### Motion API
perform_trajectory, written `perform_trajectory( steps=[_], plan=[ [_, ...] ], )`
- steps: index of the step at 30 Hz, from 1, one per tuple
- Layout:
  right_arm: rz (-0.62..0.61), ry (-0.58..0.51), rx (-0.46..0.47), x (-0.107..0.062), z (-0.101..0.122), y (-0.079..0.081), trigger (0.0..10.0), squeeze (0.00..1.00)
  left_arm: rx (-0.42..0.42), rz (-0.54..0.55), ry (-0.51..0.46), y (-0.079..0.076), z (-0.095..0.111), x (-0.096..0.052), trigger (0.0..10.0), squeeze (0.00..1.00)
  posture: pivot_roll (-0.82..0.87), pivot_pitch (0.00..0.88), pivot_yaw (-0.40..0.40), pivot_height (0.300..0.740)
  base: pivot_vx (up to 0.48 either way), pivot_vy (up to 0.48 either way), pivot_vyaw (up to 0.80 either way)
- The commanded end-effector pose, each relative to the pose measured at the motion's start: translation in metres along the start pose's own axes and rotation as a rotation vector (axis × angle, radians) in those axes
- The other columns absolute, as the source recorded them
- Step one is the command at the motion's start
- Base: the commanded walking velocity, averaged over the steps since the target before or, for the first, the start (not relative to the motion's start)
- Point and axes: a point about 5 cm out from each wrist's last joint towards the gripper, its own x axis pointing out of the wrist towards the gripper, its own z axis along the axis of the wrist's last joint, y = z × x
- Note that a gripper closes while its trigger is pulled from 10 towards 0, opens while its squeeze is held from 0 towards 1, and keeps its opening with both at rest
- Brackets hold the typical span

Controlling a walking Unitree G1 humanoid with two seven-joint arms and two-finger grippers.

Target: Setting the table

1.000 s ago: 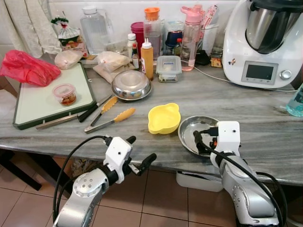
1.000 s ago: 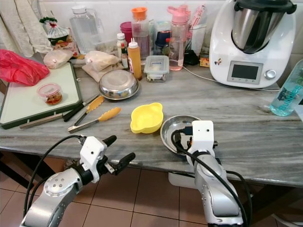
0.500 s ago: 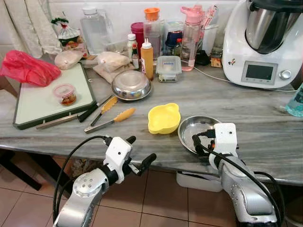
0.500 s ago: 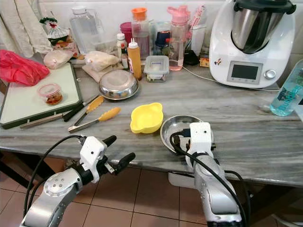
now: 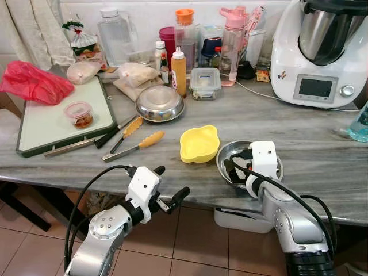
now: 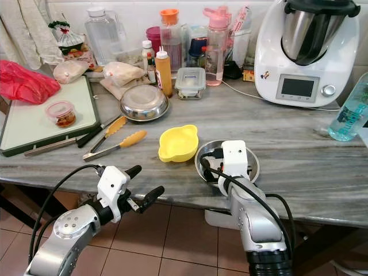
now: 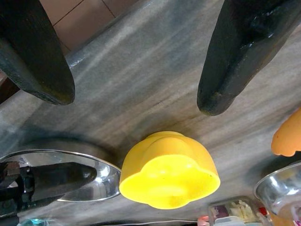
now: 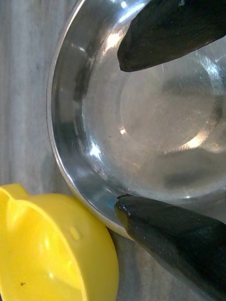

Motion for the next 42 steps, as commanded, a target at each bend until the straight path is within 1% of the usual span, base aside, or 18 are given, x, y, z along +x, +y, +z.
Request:
perform_trajectory(
  steps=[1,8,16,21,35,36,40,42],
  plan=[
    [0.022,0.020,-0.003,0.002,0.000,0.005,10.0,0.00,0.012,0.004,0.003,0.001,0.002,-0.002,10.0,0.00,-0.04,0.011,0.027,0.740,0.000,0.000,0.00],
    [0.031,0.049,0.021,0.003,-0.005,0.006,10.0,0.00,0.010,0.001,0.009,0.000,0.001,-0.003,10.0,0.00,-0.04,0.013,0.029,0.740,0.000,0.000,0.00],
    [0.030,0.052,0.039,0.005,-0.004,0.005,10.0,0.00,0.014,-0.003,0.012,0.000,0.001,-0.003,10.0,0.00,-0.05,0.014,0.031,0.740,0.000,0.000,0.00],
    [0.027,0.045,0.047,0.007,-0.002,0.005,10.0,0.00,0.015,-0.003,0.013,0.001,0.001,-0.003,10.0,0.00,-0.04,0.013,0.032,0.740,0.000,0.000,0.00],
    [0.047,0.028,0.069,0.015,0.005,0.012,10.0,0.00,0.019,0.000,0.017,0.000,0.001,-0.003,10.0,0.00,-0.04,0.016,0.033,0.740,0.000,0.000,0.00],
    [0.048,0.012,0.076,0.015,0.007,0.012,10.0,0.00,0.020,0.000,0.017,0.000,0.001,-0.003,10.0,0.00,-0.04,0.015,0.033,0.740,0.000,0.000,0.00],
    [0.052,-0.004,0.083,0.015,0.010,0.012,10.0,0.00,0.020,0.001,0.018,0.000,0.000,-0.003,10.0,0.00,-0.04,0.016,0.032,0.740,0.000,0.000,0.00],
    [0.038,-0.002,0.077,0.014,0.009,0.008,10.0,0.00,0.020,0.001,0.018,0.000,0.000,-0.003,10.0,0.00,-0.04,0.016,0.031,0.740,0.000,0.000,0.00]
  ],
)
